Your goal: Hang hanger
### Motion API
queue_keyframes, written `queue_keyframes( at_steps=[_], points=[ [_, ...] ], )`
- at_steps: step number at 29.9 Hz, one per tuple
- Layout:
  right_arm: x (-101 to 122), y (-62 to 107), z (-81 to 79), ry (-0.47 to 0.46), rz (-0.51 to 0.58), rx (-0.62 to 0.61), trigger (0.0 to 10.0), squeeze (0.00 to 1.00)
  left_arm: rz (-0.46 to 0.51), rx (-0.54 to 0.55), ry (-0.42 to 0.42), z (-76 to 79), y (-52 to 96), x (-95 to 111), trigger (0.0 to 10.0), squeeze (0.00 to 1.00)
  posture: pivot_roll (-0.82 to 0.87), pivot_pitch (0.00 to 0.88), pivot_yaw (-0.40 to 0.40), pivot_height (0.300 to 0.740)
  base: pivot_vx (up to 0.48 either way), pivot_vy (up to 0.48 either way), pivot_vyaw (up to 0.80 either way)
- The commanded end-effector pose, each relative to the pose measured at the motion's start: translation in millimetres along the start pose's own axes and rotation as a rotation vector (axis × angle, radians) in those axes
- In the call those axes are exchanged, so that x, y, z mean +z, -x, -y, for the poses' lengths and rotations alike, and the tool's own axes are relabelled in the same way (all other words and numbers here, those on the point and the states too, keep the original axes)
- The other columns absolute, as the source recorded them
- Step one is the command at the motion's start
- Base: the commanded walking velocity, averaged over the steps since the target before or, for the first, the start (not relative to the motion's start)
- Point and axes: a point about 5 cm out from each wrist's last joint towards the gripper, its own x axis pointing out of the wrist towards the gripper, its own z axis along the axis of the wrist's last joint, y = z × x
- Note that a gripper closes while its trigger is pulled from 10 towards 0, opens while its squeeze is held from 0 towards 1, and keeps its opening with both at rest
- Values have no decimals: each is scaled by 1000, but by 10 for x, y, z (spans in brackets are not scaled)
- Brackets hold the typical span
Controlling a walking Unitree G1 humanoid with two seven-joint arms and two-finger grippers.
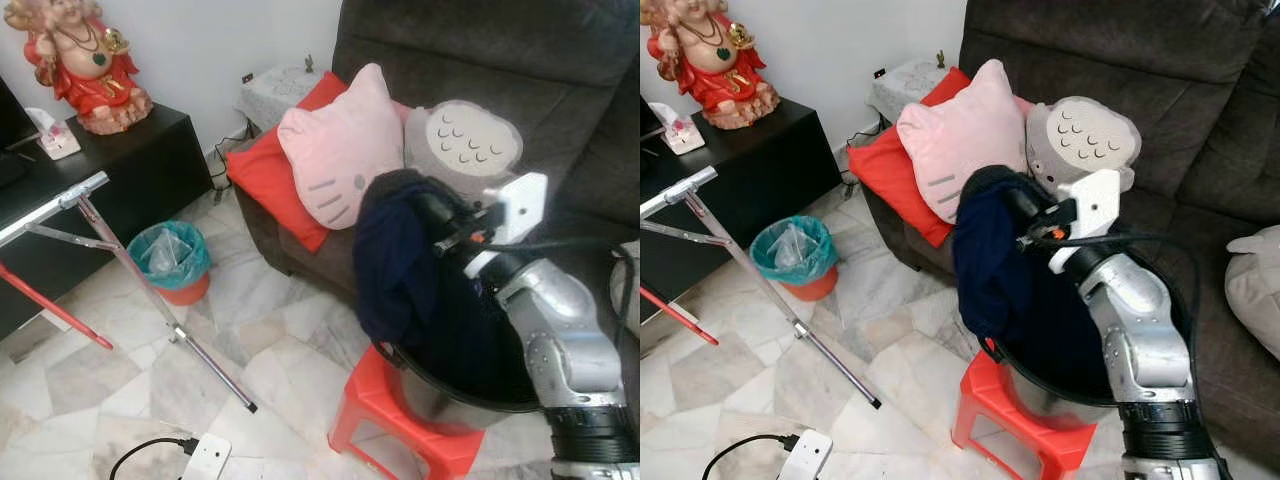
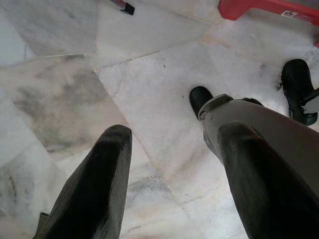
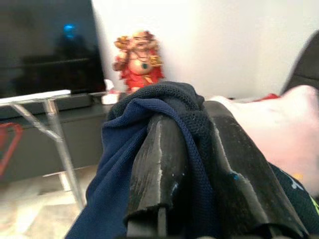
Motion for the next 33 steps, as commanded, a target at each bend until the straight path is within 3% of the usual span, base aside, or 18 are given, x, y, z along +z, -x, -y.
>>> queue_keyframes(
  at_steps=[1,2,9,12,19,21,24,31,33],
  points=[
    [191,-65,-151,13,87,85,10000,0,-30,4,-13,-15,12,-73,10000,0,-119,16,90,740,0,0,0],
    [227,-87,-296,0,101,167,10000,0,-31,3,-12,-11,13,-81,10000,0,-119,16,90,740,0,0,0],
    [153,-53,-781,-37,58,420,10000,0,-30,0,-8,3,13,-87,10000,0,-121,16,87,740,0,0,0],
    [141,-24,-819,-33,46,439,10000,0,-30,-1,-9,7,14,-93,10000,0,-121,16,86,740,0,0,0],
    [108,60,-559,-16,30,250,10000,0,-34,1,-6,0,17,-107,10000,0,-122,17,86,740,0,0,0],
    [132,115,-296,3,39,54,10000,0,-36,2,-7,-7,19,-113,10000,0,-126,18,87,740,0,0,0],
    [135,207,-113,-7,42,-93,10000,0,-37,3,-11,-9,20,-115,10000,0,-129,17,87,740,0,0,0],
    [75,449,-194,-60,31,-145,10000,0,-42,3,-16,-9,21,-121,10000,0,-136,18,94,740,0,0,0],
    [68,564,-344,-117,43,-72,10000,0,-43,4,-20,-10,20,-121,10000,0,-140,17,96,740,0,0,0]
  ],
)
